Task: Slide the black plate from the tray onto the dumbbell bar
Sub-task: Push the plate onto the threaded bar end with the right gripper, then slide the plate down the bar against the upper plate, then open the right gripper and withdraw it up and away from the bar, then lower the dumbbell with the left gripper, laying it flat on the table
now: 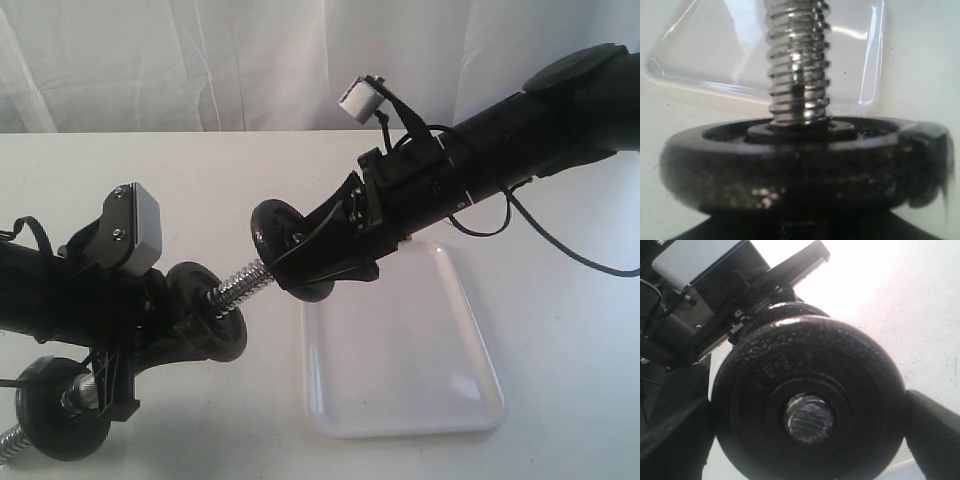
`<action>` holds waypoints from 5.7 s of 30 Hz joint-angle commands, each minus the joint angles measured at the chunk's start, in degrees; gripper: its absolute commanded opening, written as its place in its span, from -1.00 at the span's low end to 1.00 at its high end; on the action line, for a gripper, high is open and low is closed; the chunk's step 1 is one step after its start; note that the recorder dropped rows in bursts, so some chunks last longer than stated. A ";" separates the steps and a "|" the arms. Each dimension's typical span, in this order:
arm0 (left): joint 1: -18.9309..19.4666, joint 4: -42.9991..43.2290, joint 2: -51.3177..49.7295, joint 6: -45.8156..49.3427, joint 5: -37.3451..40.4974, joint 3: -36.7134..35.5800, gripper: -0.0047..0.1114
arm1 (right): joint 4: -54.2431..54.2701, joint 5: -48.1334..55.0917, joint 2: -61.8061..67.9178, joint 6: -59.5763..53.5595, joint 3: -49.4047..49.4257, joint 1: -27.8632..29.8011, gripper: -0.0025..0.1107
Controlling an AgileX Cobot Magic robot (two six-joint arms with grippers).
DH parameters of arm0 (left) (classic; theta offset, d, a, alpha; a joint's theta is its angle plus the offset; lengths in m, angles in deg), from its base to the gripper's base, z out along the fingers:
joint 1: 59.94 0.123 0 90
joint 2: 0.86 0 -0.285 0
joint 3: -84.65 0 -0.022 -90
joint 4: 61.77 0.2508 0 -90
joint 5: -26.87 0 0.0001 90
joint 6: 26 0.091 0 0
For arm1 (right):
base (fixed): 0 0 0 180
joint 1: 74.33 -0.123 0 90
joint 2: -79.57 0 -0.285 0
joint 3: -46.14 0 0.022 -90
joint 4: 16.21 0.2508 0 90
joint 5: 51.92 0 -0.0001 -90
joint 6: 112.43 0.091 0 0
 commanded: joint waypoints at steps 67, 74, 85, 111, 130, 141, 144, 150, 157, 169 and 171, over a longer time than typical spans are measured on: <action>-1.49 -15.35 2.47 6.16 16.37 2.50 -0.92 | 8.79 2.61 -0.27 -1.16 -2.01 -1.67 0.81; -1.49 -15.35 2.47 6.16 16.13 2.50 -0.92 | 6.36 2.61 -0.39 -0.43 -4.40 -1.67 0.90; -1.49 -15.24 2.47 5.90 14.18 2.50 -0.92 | -5.72 2.20 -2.85 -0.17 -6.70 -1.67 0.90; -1.49 -22.99 2.47 4.56 5.81 2.50 -0.92 | -19.61 2.61 -13.49 14.50 -6.76 -1.67 0.90; -4.96 -25.71 2.47 2.87 0.17 4.90 -0.92 | -33.09 -14.06 -18.73 32.43 -6.72 -1.67 -0.96; -4.96 -25.71 -3.44 -10.19 -10.11 13.89 -0.92 | -33.53 -14.15 -18.73 33.96 -6.72 -1.67 -0.96; -4.96 -25.71 -6.25 -13.73 -10.53 14.79 -0.92 | -33.53 -14.04 -18.73 33.93 -6.72 -1.67 -0.96; -4.96 -25.71 -10.73 -24.79 -16.81 16.43 -0.92 | -33.53 -14.04 -18.73 33.93 -6.72 -1.67 -0.96; -4.96 -25.71 -12.36 -37.03 -20.09 18.57 -0.92 | -33.53 -13.69 -18.73 34.60 -6.72 -1.67 -0.96; -5.84 -25.71 -12.73 -48.60 -22.72 19.10 -0.92 | -33.53 -12.24 -18.73 35.00 -6.72 -1.67 -0.96; -6.11 -25.71 -13.50 -51.27 -22.88 19.10 -0.92 | -33.53 -12.24 -18.73 35.49 -6.72 -1.67 -0.96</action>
